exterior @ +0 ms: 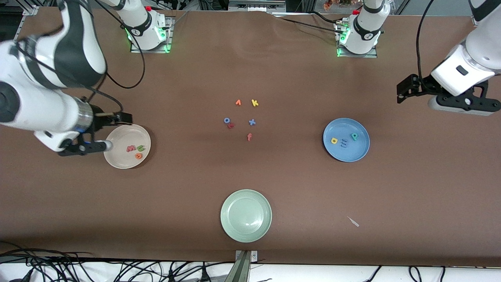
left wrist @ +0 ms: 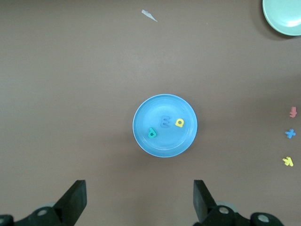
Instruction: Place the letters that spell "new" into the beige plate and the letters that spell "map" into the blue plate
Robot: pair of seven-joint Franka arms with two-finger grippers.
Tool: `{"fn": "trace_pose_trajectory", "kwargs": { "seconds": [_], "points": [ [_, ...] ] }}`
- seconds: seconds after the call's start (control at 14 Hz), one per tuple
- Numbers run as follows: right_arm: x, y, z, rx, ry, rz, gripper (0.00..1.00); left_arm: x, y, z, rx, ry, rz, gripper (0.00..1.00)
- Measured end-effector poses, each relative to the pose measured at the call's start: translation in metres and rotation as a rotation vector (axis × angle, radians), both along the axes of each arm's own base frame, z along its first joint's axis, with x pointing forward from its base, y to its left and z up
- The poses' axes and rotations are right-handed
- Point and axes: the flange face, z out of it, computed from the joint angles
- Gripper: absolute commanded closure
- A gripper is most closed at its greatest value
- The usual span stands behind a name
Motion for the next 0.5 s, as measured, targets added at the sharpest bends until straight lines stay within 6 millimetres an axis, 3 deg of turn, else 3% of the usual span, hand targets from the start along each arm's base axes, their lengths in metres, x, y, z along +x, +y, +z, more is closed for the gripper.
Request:
{"fn": "trace_pose_trajectory", "kwargs": {
  "seconds": [0.29,0.5],
  "points": [
    [-0.038,-0.032,0.067,-0.007,-0.082,-0.014,0.00,-0.001,0.005,-0.007,0.001,0.002,0.009,0.00],
    [-0.063,-0.061,0.070,0.005,-0.081,-0.055,0.00,-0.001,0.006,-0.005,0.001,-0.004,0.010,0.00]
  ]
}}
